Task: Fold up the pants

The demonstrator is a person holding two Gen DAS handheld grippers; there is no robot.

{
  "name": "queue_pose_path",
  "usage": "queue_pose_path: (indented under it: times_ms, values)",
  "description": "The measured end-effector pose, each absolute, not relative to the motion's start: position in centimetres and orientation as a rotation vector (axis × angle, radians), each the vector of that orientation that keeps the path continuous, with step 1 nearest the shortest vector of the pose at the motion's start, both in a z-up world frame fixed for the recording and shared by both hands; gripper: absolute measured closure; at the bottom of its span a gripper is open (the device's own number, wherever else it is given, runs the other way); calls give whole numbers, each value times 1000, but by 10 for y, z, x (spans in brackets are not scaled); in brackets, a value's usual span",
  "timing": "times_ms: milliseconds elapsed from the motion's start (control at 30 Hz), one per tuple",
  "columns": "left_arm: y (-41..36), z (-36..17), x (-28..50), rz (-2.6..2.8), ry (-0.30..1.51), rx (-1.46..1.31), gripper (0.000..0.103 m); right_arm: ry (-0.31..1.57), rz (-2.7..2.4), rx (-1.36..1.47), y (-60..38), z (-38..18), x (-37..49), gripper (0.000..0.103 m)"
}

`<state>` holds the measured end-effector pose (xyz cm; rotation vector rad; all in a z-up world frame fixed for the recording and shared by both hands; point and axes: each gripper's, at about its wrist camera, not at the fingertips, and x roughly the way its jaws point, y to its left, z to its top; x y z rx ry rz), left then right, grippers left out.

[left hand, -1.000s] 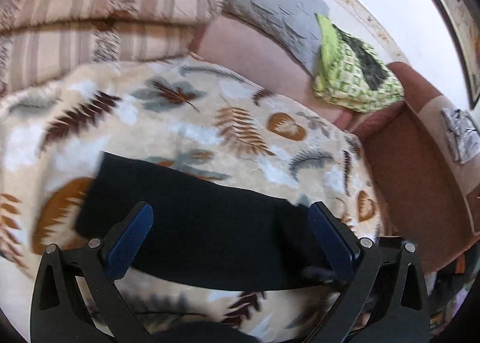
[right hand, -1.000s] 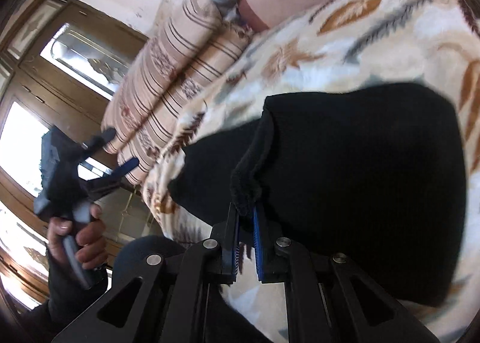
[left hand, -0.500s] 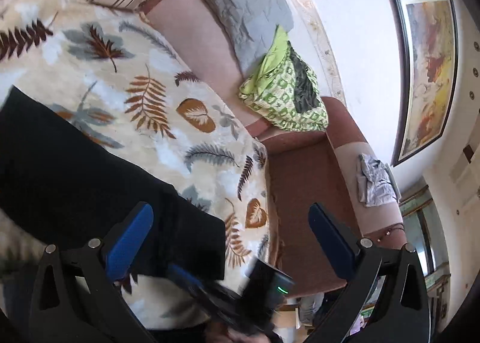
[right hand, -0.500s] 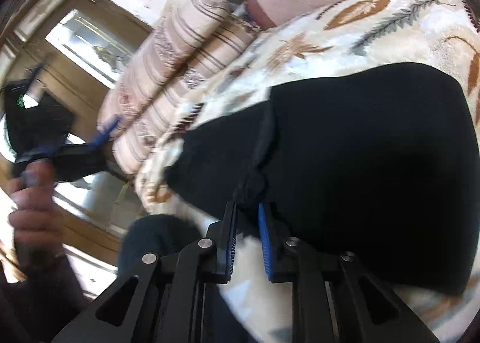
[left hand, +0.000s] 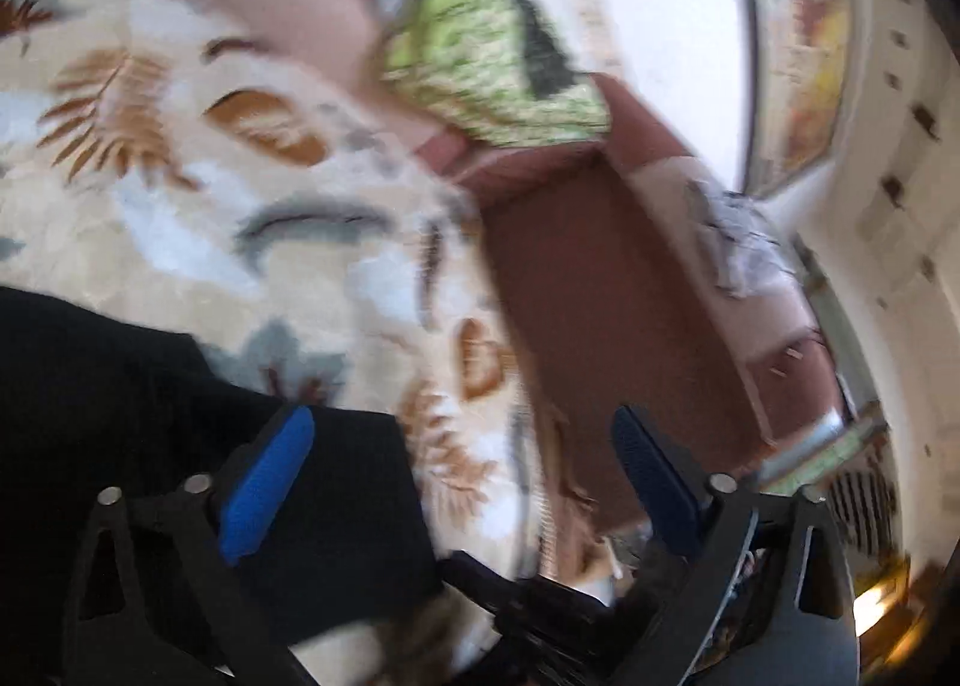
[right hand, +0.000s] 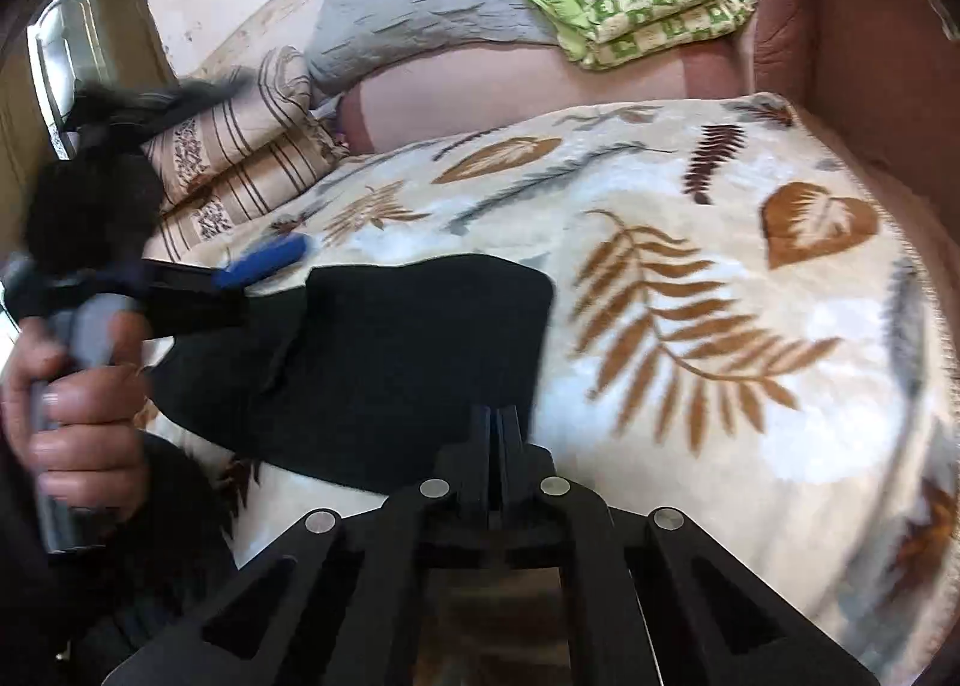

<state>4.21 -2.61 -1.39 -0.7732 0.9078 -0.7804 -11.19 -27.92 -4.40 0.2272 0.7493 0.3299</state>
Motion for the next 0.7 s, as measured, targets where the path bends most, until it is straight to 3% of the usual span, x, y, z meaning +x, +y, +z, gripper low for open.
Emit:
queue_pose_path:
  times_ms: [67,100,133,167,367,533,667,700]
  values:
    - [-24,-41,49,-704,990,-785,13,794,327,232,-272,-58,-97,103]
    - [-22,-56,51,-673,1036,-794,22,836,318,248,-273,-70,-92,103]
    - [-18,-63,51,-655,1046,-797,43,828,318,291,-277,-74,-92,103]
    - [-11,-67,51,-636,1044,-830,51,833,316,307,-277,-73,-92,103]
    - [-3,-72,47,-659,1024,-935,50,800,353,370,-286,-58,-89,103]
    - [3,-73,47,-668,1013,-963,49,744,347,330,-290,-33,-40,99]
    - [2,-72,46,-675,1001,-949,46,923,389,228,-268,-68,2,103]
    - [0,-73,47,-676,1002,-949,46,883,382,204,-266,-71,1,103]
